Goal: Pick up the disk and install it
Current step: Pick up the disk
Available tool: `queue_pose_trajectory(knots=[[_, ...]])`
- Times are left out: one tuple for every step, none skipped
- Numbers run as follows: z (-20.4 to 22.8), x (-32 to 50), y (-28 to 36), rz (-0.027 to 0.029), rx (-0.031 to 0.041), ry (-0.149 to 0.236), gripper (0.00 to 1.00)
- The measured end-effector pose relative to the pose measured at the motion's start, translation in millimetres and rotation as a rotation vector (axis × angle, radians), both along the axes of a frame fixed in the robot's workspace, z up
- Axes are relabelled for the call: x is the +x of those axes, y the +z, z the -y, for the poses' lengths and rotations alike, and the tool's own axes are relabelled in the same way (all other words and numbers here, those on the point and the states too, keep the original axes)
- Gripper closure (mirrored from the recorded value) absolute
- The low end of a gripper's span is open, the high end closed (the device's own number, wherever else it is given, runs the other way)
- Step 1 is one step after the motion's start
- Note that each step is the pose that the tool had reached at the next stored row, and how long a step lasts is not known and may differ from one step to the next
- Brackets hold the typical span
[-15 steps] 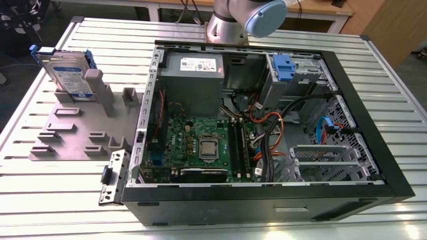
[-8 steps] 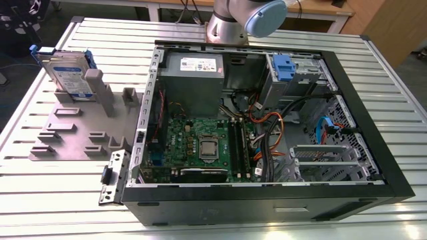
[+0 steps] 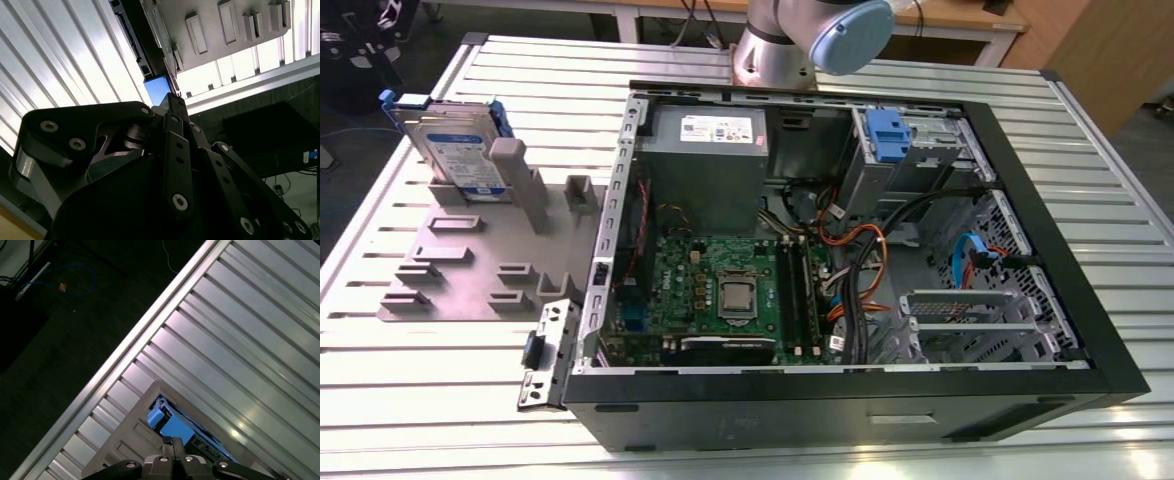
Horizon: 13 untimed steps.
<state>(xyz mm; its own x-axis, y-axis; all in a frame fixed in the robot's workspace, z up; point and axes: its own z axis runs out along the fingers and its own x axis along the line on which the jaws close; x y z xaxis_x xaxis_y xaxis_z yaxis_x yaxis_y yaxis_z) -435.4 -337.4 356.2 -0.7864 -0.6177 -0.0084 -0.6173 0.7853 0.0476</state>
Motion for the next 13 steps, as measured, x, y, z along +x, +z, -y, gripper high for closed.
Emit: queue_pose_trajectory(knots=[[0.0, 0.0, 0.0, 0.0, 0.0, 0.0, 0.89], [0.0, 0.0, 0.0, 0.0, 0.0, 0.0, 0.89], [0.0, 0.0, 0.0, 0.0, 0.0, 0.0, 0.89], [0.0, 0.0, 0.0, 0.0, 0.0, 0.0, 0.89], [0.0, 0.0, 0.0, 0.0, 0.0, 0.0, 0.89], [0.0, 0.0, 0.0, 0.0, 0.0001, 0.001, 0.89], [0.0, 0.0, 0.0, 0.0001, 0.0, 0.002, 0.89], [0.0, 0.0, 0.0, 0.0, 0.0001, 0.004, 0.89], [0.0, 0.0, 0.0, 0.0, 0.0, 0.007, 0.89], [0.0, 0.0, 0.0, 0.0001, 0.0001, 0.01, 0.89], [0.0, 0.0, 0.0, 0.0, 0.0, 0.015, 0.89], [0.0, 0.0, 0.0, 0.0, 0.0, 0.019, 0.89], [0.0, 0.0, 0.0, 0.0, 0.0, 0.025, 0.89]])
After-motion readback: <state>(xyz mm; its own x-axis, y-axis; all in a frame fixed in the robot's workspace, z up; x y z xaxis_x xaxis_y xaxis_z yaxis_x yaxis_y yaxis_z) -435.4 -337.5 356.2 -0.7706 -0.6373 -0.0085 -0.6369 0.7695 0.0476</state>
